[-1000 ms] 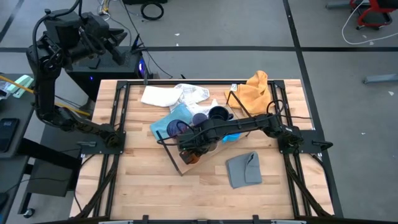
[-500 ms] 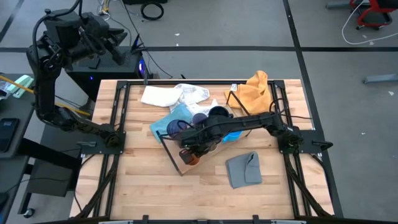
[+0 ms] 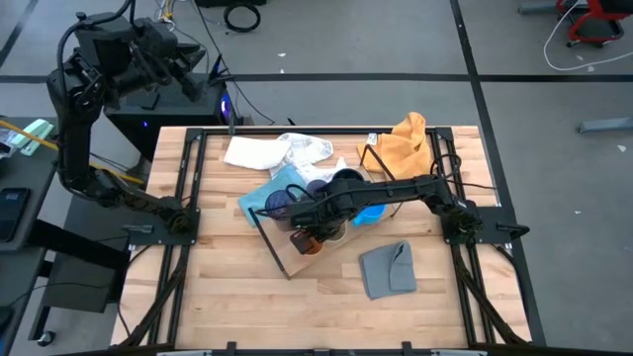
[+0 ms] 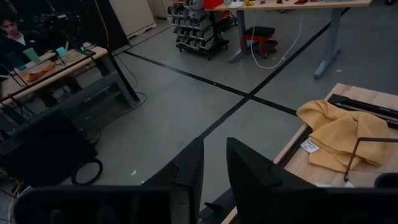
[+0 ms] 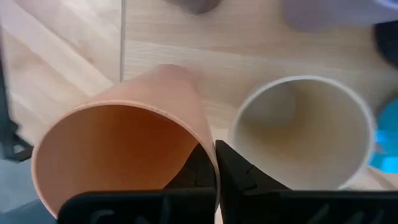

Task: Stack small to large cups/mugs on shelf
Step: Put the orange cup on the shelf

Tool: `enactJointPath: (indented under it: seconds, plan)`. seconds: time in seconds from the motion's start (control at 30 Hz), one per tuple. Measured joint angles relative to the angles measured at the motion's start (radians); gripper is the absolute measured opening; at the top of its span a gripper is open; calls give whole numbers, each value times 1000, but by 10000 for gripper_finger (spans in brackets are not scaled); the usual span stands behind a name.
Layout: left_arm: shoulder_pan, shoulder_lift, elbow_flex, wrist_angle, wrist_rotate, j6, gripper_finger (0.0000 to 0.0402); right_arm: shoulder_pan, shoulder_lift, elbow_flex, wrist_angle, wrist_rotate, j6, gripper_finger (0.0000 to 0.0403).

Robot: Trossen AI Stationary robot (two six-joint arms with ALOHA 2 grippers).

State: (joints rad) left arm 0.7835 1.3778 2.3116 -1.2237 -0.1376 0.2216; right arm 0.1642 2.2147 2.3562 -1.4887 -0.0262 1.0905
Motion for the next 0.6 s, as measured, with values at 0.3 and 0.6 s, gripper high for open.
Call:
enactJointPath:
  seconds: [0.3, 0.6]
  plan:
    - [0, 4, 0, 0, 0, 0, 69, 0, 0, 0, 36, 44, -16, 0]
    - [0, 3, 0, 0, 0, 0, 77, 2, 35, -2, 51, 33, -35, 0]
